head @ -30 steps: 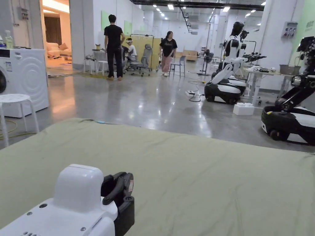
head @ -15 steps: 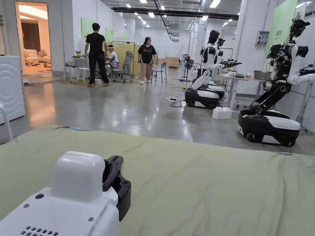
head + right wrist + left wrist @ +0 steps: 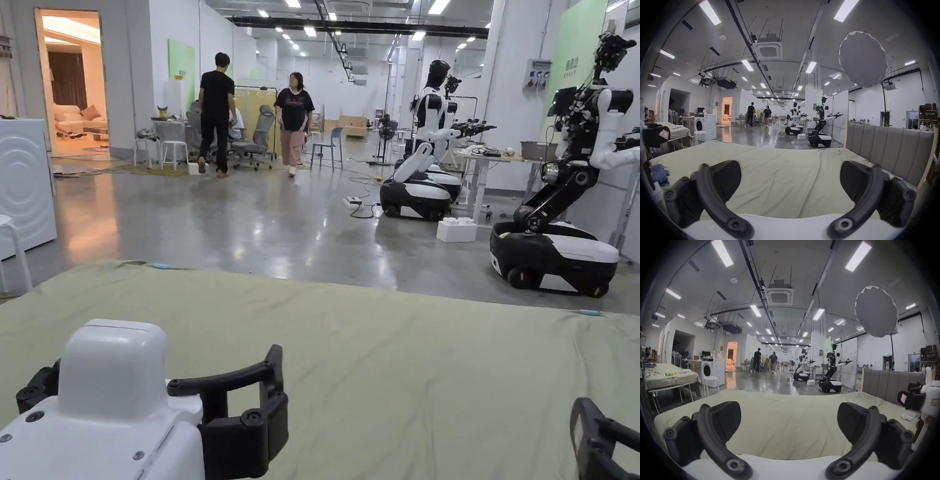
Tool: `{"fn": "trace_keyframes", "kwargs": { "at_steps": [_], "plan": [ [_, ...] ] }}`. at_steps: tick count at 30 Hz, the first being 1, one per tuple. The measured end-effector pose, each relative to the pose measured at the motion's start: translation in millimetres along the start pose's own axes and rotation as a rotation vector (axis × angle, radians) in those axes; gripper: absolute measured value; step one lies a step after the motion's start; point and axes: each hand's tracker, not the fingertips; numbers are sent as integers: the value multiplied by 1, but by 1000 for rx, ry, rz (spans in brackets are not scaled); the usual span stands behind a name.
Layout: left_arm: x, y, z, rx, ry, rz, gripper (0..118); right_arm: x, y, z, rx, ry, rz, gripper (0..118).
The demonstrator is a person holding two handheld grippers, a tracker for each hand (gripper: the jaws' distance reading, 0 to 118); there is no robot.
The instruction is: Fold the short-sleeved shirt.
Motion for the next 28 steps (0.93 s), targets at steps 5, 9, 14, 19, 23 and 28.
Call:
{"fn": "trace_keyframes", "kwargs": {
  "at_steps": [5, 9, 14, 19, 23, 28],
  "plan": [
    [4, 0, -7, -81, 67, -96, 118, -7, -1, 0, 4, -23, 10, 118],
    [6, -6, -6, -145, -38, -41, 118, -6, -1, 1, -4, -13, -3, 118],
    [11, -7, 6, -115, -136, 12, 118, -8, -2, -1, -20, -13, 9, 118],
    [20, 0, 13, -138, -172, -2, 118, -10, -4, -2, -39, -4, 9, 118],
    [22, -4, 15, -78, -51, 51, 118, -10, -7, -2, -50, 11, -7, 118],
    [6, -2, 7, -163, -158, 126, 118, -9, -6, -1, -57, 25, -13, 118]
  ]
}}
